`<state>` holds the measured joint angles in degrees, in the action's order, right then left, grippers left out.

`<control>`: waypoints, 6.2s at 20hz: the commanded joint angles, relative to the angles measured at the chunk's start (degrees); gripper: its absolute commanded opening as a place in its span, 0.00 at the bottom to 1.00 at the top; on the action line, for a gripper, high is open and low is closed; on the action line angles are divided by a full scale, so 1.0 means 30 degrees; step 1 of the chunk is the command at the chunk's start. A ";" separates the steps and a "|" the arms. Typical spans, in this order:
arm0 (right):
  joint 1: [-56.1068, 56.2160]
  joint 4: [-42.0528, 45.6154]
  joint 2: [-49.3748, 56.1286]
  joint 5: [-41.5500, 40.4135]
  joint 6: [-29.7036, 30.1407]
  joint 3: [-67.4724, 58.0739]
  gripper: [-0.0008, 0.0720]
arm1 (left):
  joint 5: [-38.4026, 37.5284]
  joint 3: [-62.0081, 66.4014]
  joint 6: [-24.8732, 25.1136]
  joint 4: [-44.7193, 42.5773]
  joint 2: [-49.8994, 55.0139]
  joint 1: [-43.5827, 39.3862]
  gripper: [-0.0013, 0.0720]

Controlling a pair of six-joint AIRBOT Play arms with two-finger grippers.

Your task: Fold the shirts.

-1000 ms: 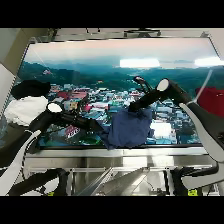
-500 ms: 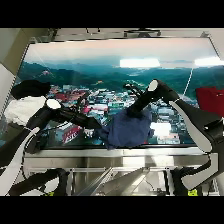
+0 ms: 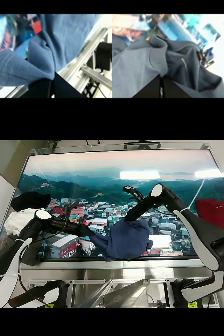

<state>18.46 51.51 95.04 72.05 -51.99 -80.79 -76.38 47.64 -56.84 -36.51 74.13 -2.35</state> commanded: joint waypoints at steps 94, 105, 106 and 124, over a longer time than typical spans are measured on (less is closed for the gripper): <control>-1.1220 -0.3315 0.2288 -0.1515 -0.2127 0.4051 0.54 | 0.0066 -0.5646 -0.1770 -0.3140 -0.1676 0.7592 0.41; -1.1358 -0.3249 0.2288 -0.1428 -0.2142 0.3971 0.54 | 0.1880 -0.7257 -0.4357 -0.5275 -0.1676 0.9770 0.42; -1.1358 -0.3242 0.2288 -0.1428 -0.2106 0.3971 0.54 | 0.2397 -0.7497 -0.4357 -0.5202 -0.1676 0.9253 0.42; -1.1351 -0.3883 0.2295 -0.1224 -0.1989 0.3971 0.10 | 0.7213 -0.8182 -0.3694 -0.1450 -0.1676 0.4801 0.05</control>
<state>-15.62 42.54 102.06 67.83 -58.28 -68.77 -56.16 21.96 -68.07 -41.43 69.14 12.19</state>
